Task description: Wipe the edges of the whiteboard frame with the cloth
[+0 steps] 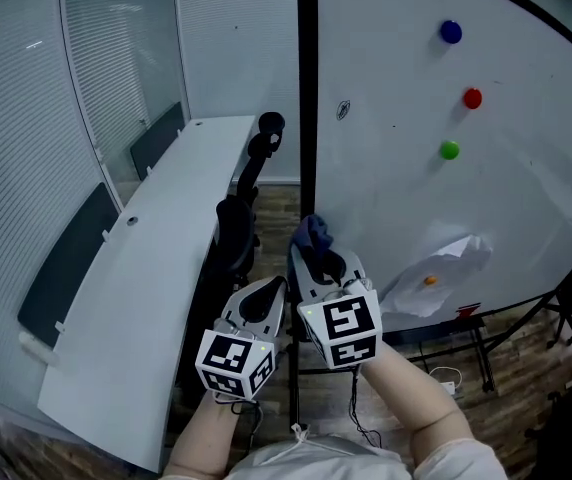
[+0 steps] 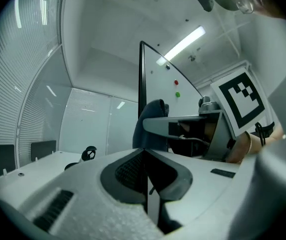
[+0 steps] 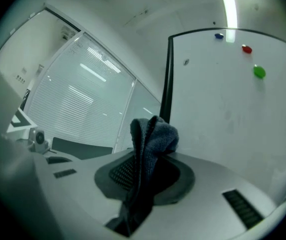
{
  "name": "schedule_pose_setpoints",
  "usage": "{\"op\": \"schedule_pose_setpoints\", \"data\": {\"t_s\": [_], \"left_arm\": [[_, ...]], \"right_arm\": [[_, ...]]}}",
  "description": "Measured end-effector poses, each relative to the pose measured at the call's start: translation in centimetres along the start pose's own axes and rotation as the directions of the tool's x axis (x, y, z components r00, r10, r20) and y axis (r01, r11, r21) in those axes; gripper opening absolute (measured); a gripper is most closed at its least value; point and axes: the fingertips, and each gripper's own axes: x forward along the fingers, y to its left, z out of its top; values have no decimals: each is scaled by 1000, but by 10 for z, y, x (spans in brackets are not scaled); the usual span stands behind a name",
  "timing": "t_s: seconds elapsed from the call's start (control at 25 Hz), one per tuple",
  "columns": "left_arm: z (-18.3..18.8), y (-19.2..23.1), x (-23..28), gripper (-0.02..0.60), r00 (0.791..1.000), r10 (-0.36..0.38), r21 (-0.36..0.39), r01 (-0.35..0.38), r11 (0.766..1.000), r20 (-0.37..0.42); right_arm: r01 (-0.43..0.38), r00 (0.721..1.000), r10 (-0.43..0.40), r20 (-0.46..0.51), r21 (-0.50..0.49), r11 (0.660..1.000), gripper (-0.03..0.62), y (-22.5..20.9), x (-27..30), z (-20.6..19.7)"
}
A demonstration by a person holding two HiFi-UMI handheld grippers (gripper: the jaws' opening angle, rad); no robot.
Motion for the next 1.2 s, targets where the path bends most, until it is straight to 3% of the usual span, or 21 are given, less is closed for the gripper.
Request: {"op": "schedule_pose_setpoints", "data": {"t_s": [0.32, 0.52, 1.2], "left_arm": [[29, -2, 3, 18, 999, -15, 18, 14, 1000, 40], [43, 0, 5, 18, 999, -8, 74, 5, 997, 41], [75, -2, 9, 18, 997, -48, 100, 41, 994, 67]], "right_arm": [[11, 996, -7, 93, -50, 999, 67, -14, 4, 59], [39, 988, -25, 151, -92, 995, 67, -19, 7, 99], [28, 984, -10, 179, -98, 995, 67, -47, 15, 206]]}}
